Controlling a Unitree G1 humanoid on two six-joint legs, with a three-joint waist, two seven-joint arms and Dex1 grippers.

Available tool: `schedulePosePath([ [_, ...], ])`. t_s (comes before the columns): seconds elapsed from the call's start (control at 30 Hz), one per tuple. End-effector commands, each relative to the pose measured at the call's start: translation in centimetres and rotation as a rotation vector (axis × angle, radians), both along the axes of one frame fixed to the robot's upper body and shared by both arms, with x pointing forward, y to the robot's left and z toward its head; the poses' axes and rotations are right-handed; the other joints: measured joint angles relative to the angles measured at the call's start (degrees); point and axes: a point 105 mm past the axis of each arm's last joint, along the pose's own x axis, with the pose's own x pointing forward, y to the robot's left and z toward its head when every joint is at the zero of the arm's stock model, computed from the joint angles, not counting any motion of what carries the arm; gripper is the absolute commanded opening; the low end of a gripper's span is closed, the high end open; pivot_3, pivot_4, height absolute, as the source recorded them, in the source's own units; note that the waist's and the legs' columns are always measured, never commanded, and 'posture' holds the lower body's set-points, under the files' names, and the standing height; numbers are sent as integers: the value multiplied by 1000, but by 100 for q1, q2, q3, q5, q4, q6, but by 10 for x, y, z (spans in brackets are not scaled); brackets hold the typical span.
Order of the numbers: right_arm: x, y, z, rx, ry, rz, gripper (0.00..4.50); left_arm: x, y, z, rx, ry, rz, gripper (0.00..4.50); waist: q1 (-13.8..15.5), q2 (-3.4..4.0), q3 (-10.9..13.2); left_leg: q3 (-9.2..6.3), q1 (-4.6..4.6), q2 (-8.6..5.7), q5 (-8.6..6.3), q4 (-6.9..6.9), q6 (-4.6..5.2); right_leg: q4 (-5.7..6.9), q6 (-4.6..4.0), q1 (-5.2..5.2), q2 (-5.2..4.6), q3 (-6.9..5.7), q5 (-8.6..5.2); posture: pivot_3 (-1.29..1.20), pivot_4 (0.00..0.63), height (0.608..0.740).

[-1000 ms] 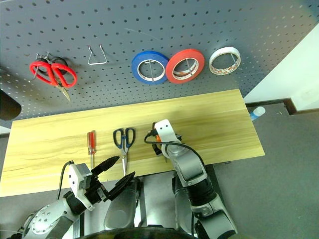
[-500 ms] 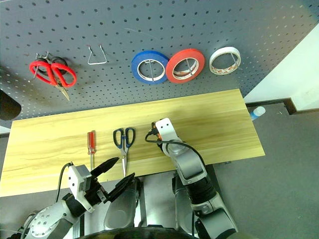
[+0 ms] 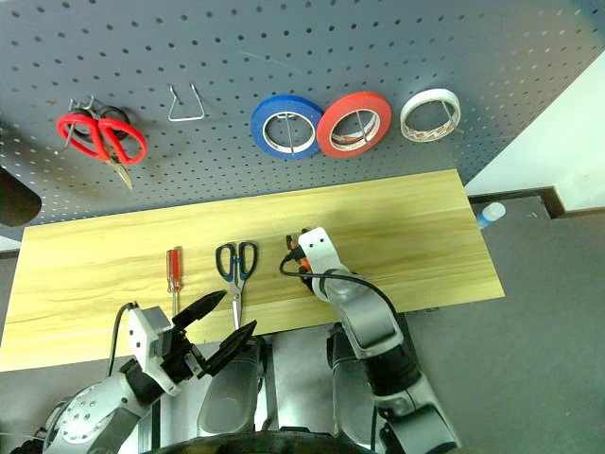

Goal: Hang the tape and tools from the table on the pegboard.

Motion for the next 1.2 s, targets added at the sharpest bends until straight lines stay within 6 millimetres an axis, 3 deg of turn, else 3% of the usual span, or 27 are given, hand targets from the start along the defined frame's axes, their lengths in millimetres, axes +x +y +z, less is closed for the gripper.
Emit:
schedulePosePath([
  [0.03,-12,10,37,108,-117,114,2101,2,-1,14,-61,-78,-2,4472,2,-1,0,0,-9,0,0,0,-1,0,1,-7,0,0,1,272,314,677],
  [0.27,-50,26,100,381,-334,348,2101,13,2,19,-102,-171,19,4472,6,-9,-7,-2,-20,0,1,2,-2,-1,15,-15,-1,-4,9,278,262,677],
  [0.43,-54,36,148,581,-504,398,2100,23,6,23,-143,-238,50,4472,7,-27,-28,-2,-18,0,4,10,-7,0,17,-8,-1,-5,15,279,232,677],
  [0.67,-44,47,194,648,-690,425,2100,31,11,28,-203,-320,96,4472,26,-57,-128,-5,-19,-1,20,19,-35,2,19,-5,-6,-14,22,287,198,677],
  [0.97,-34,73,268,676,-973,483,2100,39,10,28,-220,-377,117,4472,40,-69,-288,-5,-10,-1,22,20,-38,15,13,-1,-8,-17,27,292,179,677],
  [1.2,-16,93,284,667,-1039,476,2100,41,9,31,-231,-403,131,4472,164,-77,-362,-4,16,-1,21,19,-36,25,12,20,-8,-20,28,307,173,677],
])
